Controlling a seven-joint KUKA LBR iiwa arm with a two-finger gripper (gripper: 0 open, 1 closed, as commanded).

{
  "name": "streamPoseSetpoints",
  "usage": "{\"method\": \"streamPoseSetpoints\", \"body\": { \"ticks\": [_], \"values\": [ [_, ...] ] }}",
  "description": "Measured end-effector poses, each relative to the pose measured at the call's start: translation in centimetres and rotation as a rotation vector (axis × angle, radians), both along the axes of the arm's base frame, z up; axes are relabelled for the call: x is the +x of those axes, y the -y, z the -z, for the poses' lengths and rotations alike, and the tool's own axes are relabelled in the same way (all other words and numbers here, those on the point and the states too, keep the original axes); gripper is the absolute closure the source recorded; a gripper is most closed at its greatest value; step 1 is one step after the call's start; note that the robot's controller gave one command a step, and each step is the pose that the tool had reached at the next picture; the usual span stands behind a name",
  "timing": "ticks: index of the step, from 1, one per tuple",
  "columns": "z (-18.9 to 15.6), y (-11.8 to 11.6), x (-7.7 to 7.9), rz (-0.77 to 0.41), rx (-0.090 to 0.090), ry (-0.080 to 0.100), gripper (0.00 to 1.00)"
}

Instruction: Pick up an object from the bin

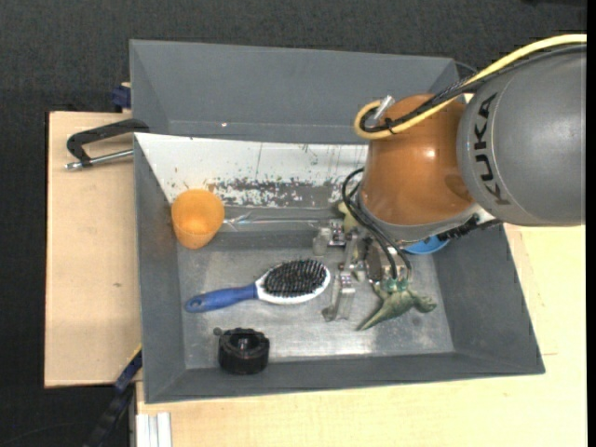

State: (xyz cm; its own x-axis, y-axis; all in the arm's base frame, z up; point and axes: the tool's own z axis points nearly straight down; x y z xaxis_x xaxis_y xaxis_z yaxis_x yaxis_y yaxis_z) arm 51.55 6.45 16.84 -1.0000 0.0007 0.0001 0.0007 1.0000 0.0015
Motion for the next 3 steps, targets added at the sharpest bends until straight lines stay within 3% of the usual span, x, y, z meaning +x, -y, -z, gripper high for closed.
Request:
{"method": "streamPoseSetpoints", "body": {
  "ticks": [1,2,3],
  "values": [
    [9.5,-1.9,2.1,0.447,-0.001,-0.005,0.0],
    [9.4,-1.9,2.2,0.446,-0.001,-0.003,1.0],
    [-4.1,-0.9,3.3,0.431,0.003,0.011,1.0]
  ]
}}
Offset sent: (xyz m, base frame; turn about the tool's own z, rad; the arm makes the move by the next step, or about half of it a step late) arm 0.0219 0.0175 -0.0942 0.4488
